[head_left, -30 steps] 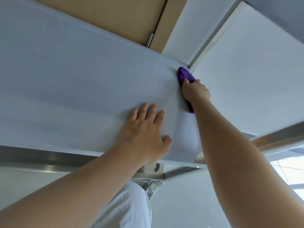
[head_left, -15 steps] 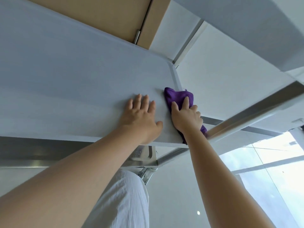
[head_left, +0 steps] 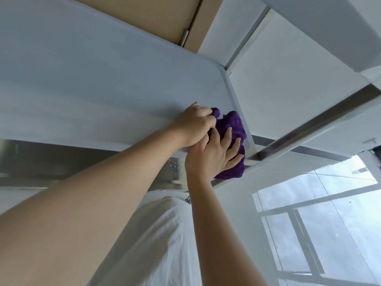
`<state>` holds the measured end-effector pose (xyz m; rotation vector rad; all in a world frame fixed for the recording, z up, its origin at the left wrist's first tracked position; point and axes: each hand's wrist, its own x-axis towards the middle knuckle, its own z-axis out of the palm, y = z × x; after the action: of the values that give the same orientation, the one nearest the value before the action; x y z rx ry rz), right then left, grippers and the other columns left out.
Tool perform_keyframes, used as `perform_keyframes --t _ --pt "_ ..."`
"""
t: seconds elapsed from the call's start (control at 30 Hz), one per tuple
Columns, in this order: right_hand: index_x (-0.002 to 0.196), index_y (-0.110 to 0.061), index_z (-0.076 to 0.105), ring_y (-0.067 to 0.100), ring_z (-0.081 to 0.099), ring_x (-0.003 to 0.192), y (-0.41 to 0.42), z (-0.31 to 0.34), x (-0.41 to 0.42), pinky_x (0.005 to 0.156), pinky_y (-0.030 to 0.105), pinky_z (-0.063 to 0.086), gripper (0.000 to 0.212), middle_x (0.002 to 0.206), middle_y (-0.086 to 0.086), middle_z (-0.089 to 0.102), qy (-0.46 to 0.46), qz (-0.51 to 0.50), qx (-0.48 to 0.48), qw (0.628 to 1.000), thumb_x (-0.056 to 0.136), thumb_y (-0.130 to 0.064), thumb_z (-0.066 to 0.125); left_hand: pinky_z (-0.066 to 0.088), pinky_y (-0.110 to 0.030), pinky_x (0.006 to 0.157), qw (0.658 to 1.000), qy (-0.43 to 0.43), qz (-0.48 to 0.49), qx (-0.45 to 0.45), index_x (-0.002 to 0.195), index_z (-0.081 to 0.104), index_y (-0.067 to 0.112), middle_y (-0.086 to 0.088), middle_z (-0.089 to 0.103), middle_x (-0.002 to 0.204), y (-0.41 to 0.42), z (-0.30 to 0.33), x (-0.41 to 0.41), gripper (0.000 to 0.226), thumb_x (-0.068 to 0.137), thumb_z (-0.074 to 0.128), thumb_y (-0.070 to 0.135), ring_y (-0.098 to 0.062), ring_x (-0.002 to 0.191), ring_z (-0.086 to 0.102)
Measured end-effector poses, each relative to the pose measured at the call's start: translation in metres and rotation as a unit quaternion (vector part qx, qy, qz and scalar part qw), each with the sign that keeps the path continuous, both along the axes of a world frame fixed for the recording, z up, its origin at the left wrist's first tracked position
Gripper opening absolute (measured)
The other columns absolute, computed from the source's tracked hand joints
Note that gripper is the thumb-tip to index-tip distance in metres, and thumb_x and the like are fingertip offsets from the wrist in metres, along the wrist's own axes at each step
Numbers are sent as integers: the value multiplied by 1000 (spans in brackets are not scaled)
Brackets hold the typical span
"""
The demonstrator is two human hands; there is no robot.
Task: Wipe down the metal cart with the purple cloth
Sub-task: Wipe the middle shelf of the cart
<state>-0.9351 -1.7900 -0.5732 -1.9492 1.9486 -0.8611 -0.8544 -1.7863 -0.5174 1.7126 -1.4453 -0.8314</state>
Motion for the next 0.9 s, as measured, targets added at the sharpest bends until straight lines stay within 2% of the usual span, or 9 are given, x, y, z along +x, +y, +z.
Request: perform_keyframes --t 0.07,0.1,0.17,0.3,0.43,0.57,0.67,0.83,0.9 --pt "121 -28 63 17 11 143 6 -6 8 107 30 -19 62 150 -7 34 -33 -9 -49 998 81 -46 19 20 -34 107 999 -38 1 -20 60 34 19 1 41 74 10 -1 5 18 78 32 25 -34 104 45" --pt "117 -26 66 17 15 142 6 -8 10 108 30 -18 67 147 -6 39 -51 -19 -73 996 76 -47 17 20 -36 109 999 -49 4 -20 66 45 10 -6 51 81 16 -3 10 23 76 29 24 -33 104 45" --pt "112 -24 69 18 20 140 4 -10 10 110 32 -14 64 144 -6 44 -74 -27 -95 992 75 -43 21 15 -36 113 994 -107 28 21 101 58 -1 -13 58 115 41 -5 29 45 81 25 23 -27 128 34" --pt "113 -22 69 17 19 141 5 -7 12 112 37 -12 53 145 -6 43 -91 -36 -79 992 79 -33 30 12 -48 112 942 -296 145 65 123 50 10 -4 41 141 104 -22 77 37 91 32 14 -23 142 12" --pt "119 -23 64 17 12 143 26 -7 31 111 39 -14 53 149 -6 36 -102 -18 -60 993 81 -32 28 7 -50 111 922 -328 198 58 131 43 8 -9 32 147 129 -36 82 40 96 29 21 -27 142 14" --pt "124 -27 60 15 8 143 57 -6 66 111 39 -17 57 149 -9 33 -131 13 -35 991 77 -32 28 17 -32 107 954 -204 210 -71 120 51 -6 -20 49 129 133 -34 88 42 91 28 13 -31 133 32" --pt "129 -29 55 13 4 143 72 -1 79 110 40 -18 63 151 -10 29 -166 27 -13 986 72 -33 29 11 -8 98 974 -117 171 -95 133 45 1 -8 42 141 146 -30 94 38 97 34 2 -17 137 25" --pt "135 -29 49 10 -2 142 103 6 100 110 41 -19 68 153 -10 24 -205 75 14 976 70 -33 27 18 -7 102 983 -50 138 -107 141 37 11 1 34 149 155 -27 101 44 98 35 3 -7 135 28" --pt "132 -30 51 1 0 139 119 12 109 112 38 -19 70 151 -13 28 -288 118 48 949 67 -40 26 18 -2 99 982 -17 150 -117 142 37 13 3 35 148 157 -24 101 45 98 34 3 -5 134 29"
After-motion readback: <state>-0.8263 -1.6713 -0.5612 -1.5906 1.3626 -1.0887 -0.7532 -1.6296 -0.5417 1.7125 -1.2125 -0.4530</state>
